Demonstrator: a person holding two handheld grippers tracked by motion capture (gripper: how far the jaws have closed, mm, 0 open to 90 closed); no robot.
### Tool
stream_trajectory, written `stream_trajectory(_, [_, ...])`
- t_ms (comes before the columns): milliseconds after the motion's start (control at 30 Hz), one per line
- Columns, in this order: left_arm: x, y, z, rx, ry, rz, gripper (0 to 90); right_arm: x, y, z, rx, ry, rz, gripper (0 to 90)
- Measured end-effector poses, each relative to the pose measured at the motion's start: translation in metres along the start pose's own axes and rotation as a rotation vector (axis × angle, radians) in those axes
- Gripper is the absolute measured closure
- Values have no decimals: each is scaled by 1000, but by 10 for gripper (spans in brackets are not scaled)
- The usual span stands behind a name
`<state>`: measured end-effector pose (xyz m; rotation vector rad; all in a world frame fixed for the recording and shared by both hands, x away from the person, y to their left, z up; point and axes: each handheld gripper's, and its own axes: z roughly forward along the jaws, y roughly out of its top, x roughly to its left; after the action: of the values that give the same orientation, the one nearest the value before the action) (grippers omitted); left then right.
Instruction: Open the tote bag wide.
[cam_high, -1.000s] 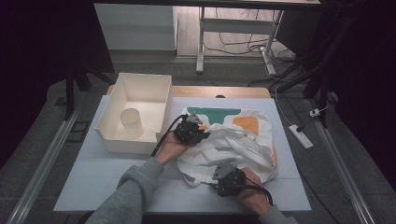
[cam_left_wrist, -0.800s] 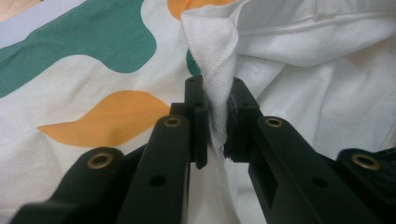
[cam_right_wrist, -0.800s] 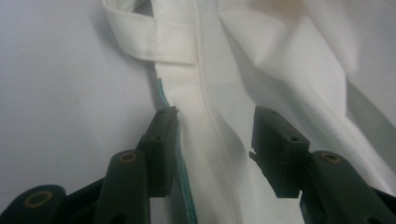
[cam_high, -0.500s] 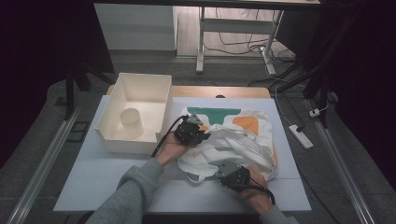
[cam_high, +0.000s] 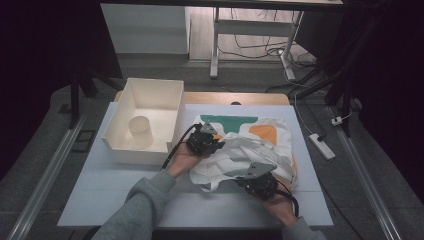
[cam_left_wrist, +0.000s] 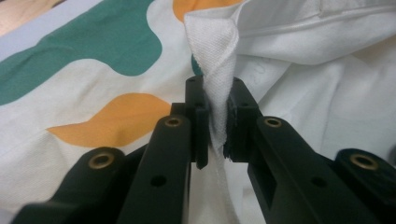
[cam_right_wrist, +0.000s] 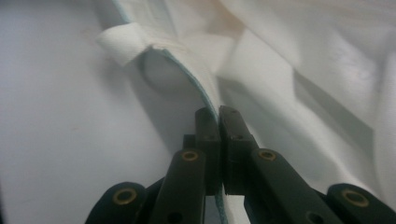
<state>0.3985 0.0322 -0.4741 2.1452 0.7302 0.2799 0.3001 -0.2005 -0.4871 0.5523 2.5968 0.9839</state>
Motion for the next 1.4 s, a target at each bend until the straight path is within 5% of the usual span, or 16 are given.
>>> stream_trajectory(167, [1, -1, -2, -18, 18, -9, 818, 3, 4, -6, -21, 37, 0, 874])
stream_trajectory(400, [2, 1, -13, -78, 74, -26, 826, 13, 15, -40, -148, 83, 7, 876])
stream_trajectory(667, [-4, 5, -18, -101, 50, -39, 826, 28, 8, -71, -174, 105, 17, 876])
stream_trajectory(800, [-7, 4, -13, -84, 54, -26, 824, 27, 0, -63, -133, 147, 41, 876])
stream_trajectory(1133, [-4, 1, -7, -72, 43, -36, 822, 12, -21, -29, 18, 167, 101, 874])
stream_trajectory(1267, [-5, 1, -6, -70, 43, -30, 820, 12, -24, -24, 49, 122, 80, 861])
stream_trajectory(1400, [-5, 1, -6, -68, 40, -26, 818, 11, -24, -25, 30, 148, 85, 703])
